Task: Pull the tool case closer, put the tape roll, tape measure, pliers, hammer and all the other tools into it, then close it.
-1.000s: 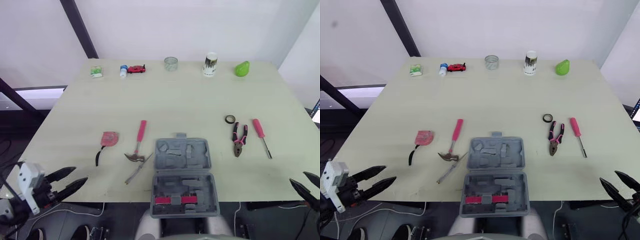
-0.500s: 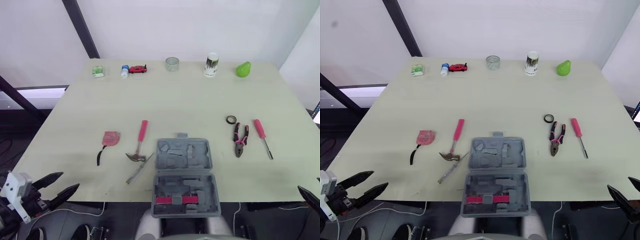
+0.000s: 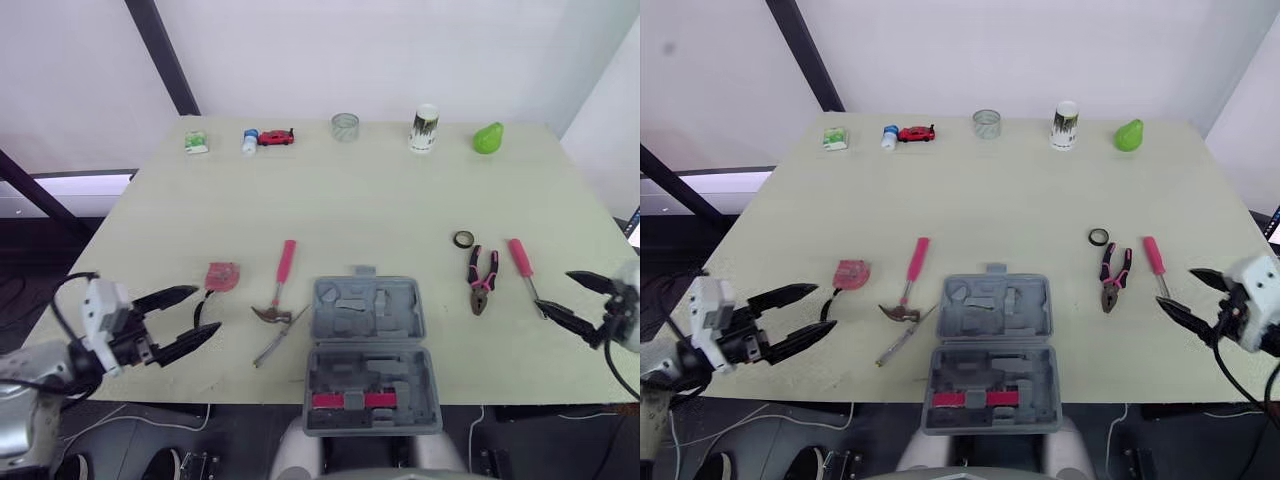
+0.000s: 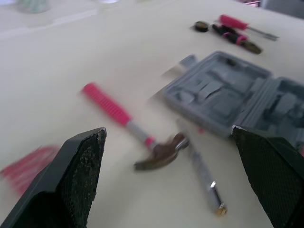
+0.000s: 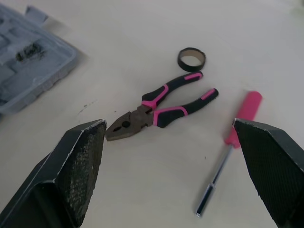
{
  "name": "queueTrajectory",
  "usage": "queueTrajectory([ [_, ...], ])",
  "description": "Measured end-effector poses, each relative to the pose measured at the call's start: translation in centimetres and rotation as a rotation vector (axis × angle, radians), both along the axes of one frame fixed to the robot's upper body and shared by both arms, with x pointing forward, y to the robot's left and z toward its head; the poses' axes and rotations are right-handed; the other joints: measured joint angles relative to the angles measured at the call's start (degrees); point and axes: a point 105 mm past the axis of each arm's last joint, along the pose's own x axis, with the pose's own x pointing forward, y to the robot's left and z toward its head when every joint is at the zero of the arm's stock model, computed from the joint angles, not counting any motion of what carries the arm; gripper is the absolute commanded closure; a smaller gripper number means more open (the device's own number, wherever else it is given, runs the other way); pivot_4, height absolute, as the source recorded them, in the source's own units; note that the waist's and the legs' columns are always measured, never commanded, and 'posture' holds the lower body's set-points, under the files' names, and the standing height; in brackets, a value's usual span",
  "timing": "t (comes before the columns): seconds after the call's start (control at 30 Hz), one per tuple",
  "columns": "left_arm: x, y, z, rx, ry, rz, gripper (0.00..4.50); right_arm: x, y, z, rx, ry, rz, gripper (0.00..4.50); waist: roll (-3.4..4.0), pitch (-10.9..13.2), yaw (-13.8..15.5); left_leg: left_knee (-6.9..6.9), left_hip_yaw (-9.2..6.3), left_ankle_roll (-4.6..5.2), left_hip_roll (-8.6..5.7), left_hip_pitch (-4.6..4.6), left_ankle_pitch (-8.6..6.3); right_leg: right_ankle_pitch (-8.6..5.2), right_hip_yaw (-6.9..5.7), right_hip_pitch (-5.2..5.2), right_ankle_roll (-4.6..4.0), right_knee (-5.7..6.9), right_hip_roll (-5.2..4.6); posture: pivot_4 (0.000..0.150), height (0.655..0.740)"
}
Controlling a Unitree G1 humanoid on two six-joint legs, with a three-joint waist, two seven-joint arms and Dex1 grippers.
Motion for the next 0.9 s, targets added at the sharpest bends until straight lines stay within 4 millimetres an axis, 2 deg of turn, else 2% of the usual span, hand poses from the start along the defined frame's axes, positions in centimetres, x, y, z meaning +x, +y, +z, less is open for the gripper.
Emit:
queueTrajectory([
  [0.07,1.0,-2.0,0.7,-0.010,-0.009,-0.083,0.00,2.6,1.1,0.8,-0.077,0.020,0.080,0.02,0.02,0.1,-0.4,0.03,0.01,0.00,0.01,0.01,0.00,0.02,0.01,0.00,0.02,0.03,0.04,0.150,0.7400],
  [0.17,1.7,-4.1,1.8,-0.019,-0.033,-0.161,0.00,5.0,2.3,1.8,-0.157,0.026,0.167,0.02,0.03,0.1,-0.9,0.04,-0.04,0.00,0.02,-0.02,0.01,0.09,0.01,0.00,0.14,0.04,0.13,0.150,0.7400],
  [0.33,2.5,-6.7,3.0,-0.055,-0.052,-0.225,0.00,8.5,4.4,1.2,-0.288,0.101,0.281,0.02,0.05,0.2,-1.5,-0.01,-0.10,0.00,0.05,-0.14,0.00,0.10,0.02,-0.09,0.15,0.00,0.22,0.150,0.7400],
  [0.5,2.5,-8.2,3.9,-0.090,-0.059,-0.231,0.00,11.2,6.6,0.1,-0.438,0.149,0.380,0.02,0.13,0.3,-1.6,-0.01,-0.07,-0.01,0.07,-0.14,0.01,0.10,0.04,-0.12,0.15,0.01,0.22,0.150,0.7400],
  [0.67,1.7,-9.2,4.6,-0.122,-0.082,-0.222,0.00,13.1,7.8,-1.0,-0.539,0.195,0.392,0.02,0.15,0.4,-1.6,-0.01,-0.05,-0.02,0.08,-0.14,0.02,0.10,0.05,-0.12,0.14,0.02,0.21,0.150,0.7400],
  [0.9,0.6,-9.4,4.8,-0.144,-0.099,-0.167,0.00,15.0,9.8,-2.0,-0.636,0.244,0.372,0.02,0.24,0.4,-2.1,-0.02,-0.02,-0.29,0.08,-0.11,0.17,0.11,0.07,-0.13,0.12,0.07,0.20,0.150,0.7400],
])
